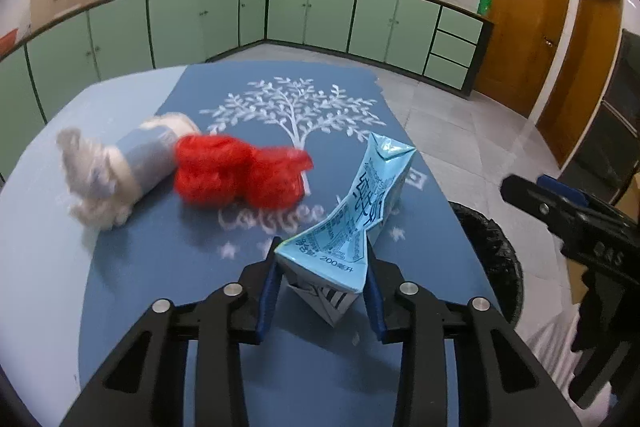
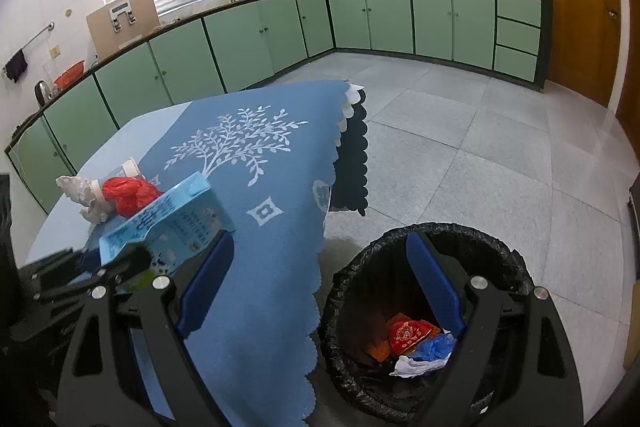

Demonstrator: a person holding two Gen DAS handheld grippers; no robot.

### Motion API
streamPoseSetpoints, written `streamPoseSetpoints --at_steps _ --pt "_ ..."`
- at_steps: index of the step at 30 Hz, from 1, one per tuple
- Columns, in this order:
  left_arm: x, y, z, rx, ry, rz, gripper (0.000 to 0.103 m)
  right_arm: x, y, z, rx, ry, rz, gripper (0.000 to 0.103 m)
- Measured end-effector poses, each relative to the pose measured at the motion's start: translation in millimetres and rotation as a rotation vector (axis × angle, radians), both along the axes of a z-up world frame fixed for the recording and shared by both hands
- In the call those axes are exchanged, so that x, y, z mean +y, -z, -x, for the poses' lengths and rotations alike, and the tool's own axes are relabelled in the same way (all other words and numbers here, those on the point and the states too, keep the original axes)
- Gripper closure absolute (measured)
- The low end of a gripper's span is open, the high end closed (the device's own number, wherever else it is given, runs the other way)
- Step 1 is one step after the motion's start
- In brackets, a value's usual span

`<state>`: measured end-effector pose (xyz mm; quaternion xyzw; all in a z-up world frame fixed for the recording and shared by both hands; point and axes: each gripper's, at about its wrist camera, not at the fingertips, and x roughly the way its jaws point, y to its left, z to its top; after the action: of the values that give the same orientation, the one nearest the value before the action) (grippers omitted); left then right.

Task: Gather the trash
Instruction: 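Grasp the blue milk carton with the left tool while the right tool grasps the red plastic bag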

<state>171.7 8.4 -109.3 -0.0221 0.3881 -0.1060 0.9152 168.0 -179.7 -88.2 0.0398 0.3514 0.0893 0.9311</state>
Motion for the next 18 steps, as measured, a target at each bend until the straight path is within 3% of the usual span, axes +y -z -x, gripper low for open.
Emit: streamPoseSetpoints --at_steps 2,5,7,9,11,13,18 --pt "-2.5 0.9 3.0 0.005 0.009 -0.008 0.066 1.0 -1.8 1.2 -0.005 -0.001 -0.001 0.017" --pt "-7.9 0.7 -0.5 -0.001 0.016 -0.029 0.05 0.8 -4.3 3.8 -0.012 -0.001 -0.003 0.017" --pt "-12.5 1.4 -5.8 -0.005 0.02 -0.042 0.047 -0.3 -6.8 6.2 -0.017 0.001 -0.002 0.017" --pt "-16.2 5.7 -14.0 0.008 0.025 -0.057 0.048 -2.0 -8.3 7.9 -0.02 0.005 -0.005 0.017" --pt "-17.2 8.9 -17.6 0.02 0.029 -0.051 0.06 -3.4 -10.0 9.5 -0.024 0.007 -0.004 0.017" --pt "-16.6 8.2 -16.4 0.015 0.023 -0.038 0.065 -4.0 -10.8 9.6 -0.026 0.008 -0.002 0.017" --pt "-9.7 -1.0 -5.2 -0.029 -0.027 -0.031 0.067 -0.2 -11.5 10.6 -0.028 0.003 -0.006 0.017"
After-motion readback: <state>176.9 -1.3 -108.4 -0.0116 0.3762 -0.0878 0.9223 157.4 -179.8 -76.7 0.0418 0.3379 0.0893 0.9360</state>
